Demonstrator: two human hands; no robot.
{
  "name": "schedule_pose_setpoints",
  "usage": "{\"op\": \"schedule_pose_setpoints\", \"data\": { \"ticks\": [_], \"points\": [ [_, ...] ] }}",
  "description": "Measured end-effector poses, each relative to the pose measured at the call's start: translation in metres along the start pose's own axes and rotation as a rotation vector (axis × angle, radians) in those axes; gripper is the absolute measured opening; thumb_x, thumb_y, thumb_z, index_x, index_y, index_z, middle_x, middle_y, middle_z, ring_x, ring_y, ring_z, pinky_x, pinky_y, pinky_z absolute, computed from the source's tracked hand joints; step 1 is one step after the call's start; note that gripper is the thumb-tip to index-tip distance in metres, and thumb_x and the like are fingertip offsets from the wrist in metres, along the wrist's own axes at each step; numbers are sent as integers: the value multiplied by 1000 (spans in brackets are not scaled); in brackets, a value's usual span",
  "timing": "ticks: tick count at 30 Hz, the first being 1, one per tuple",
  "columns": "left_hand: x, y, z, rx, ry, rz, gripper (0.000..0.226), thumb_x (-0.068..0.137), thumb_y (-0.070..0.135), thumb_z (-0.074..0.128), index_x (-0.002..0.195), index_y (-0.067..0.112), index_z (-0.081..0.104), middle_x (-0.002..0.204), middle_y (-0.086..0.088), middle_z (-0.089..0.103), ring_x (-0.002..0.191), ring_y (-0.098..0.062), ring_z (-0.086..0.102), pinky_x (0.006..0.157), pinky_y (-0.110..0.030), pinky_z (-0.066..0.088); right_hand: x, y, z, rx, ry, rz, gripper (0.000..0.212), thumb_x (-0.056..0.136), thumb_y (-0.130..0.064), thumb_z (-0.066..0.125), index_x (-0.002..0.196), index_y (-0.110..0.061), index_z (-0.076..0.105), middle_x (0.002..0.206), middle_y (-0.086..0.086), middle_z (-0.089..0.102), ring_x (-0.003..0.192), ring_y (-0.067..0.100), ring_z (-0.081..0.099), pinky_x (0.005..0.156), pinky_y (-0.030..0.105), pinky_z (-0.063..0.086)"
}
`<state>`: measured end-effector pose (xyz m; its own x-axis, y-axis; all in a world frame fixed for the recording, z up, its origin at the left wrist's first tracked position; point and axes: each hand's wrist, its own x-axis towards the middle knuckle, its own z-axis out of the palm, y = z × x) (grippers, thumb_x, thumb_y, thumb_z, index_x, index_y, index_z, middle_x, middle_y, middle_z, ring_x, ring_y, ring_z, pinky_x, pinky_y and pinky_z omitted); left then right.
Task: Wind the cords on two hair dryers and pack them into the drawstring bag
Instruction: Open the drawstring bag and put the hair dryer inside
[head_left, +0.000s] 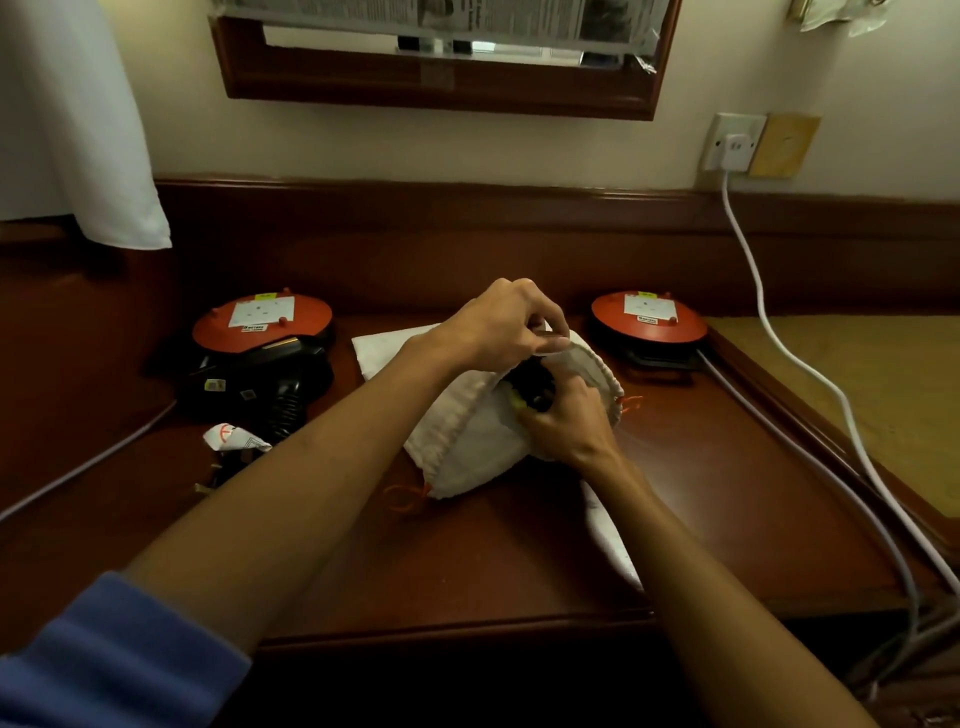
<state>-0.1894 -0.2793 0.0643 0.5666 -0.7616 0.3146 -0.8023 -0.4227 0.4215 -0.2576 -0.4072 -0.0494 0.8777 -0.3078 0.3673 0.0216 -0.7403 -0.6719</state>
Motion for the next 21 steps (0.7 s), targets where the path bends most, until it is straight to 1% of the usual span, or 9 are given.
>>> {"op": "schedule_pose_setpoints", "data": {
  "ticks": [3,6,9,11,13,16,18,20,21],
  "points": [
    [0,1,-2,12,-25,13,17,95,33,74,104,20,81,77,11,60,72,-8,58,66,-28,47,7,-5,3,-39,104,-29,39,84,-41,65,118,-23,60,107,2,71,96,23,68,81,41,58],
    [0,2,-4,2,-25,9,16,95,32,75,103,20,81,71,14,59,66,-6,56,65,-28,47,18,-7,9,-251,171,-87,39,93,-45,56,123,-21,60,118,5,67,106,24,64,85,39,54],
    [1,5,-5,10,-29,13,16,95,31,74,104,19,81,71,14,59,66,-5,55,66,-28,48,30,-6,17,-399,172,78,45,98,-53,42,126,-22,57,125,7,64,111,28,63,86,46,56],
    [3,5,-5,12,-34,13,16,95,30,74,104,19,81,73,13,60,68,-6,55,67,-28,47,31,-1,24,-444,102,118,46,102,-45,39,139,-20,48,139,10,56,126,30,55,100,48,50],
    [4,3,-5,18,-34,15,17,95,31,74,105,19,81,76,13,60,70,-6,56,67,-27,46,30,6,26,-488,-20,119,56,103,-40,39,153,-18,30,157,13,35,143,33,36,115,49,36],
    [5,-4,-4,-2,-19,9,18,94,33,75,104,19,81,75,15,58,69,-5,54,66,-25,43,27,10,19,-514,-166,142,69,102,-37,42,159,-20,8,167,11,7,153,34,12,120,51,19],
    [6,-8,-1,-12,-12,2,18,94,33,75,103,19,81,75,14,58,69,-6,54,65,-25,43,22,13,16,-531,-131,116,71,102,-33,48,160,-16,9,166,13,12,152,33,15,120,49,21],
    [6,-9,3,-13,-19,-2,19,93,33,76,103,19,82,76,11,61,69,-8,55,65,-26,45,15,10,16,-580,-49,44,69,99,-30,59,156,-7,26,160,18,29,147,35,30,116,46,32],
    [4,-8,5,-17,-31,-7,19,93,33,76,103,19,82,76,10,62,68,-8,55,64,-26,44,10,7,14,-602,-22,15,65,95,-30,64,150,-5,38,154,19,40,140,37,41,108,46,41]
  ]
}}
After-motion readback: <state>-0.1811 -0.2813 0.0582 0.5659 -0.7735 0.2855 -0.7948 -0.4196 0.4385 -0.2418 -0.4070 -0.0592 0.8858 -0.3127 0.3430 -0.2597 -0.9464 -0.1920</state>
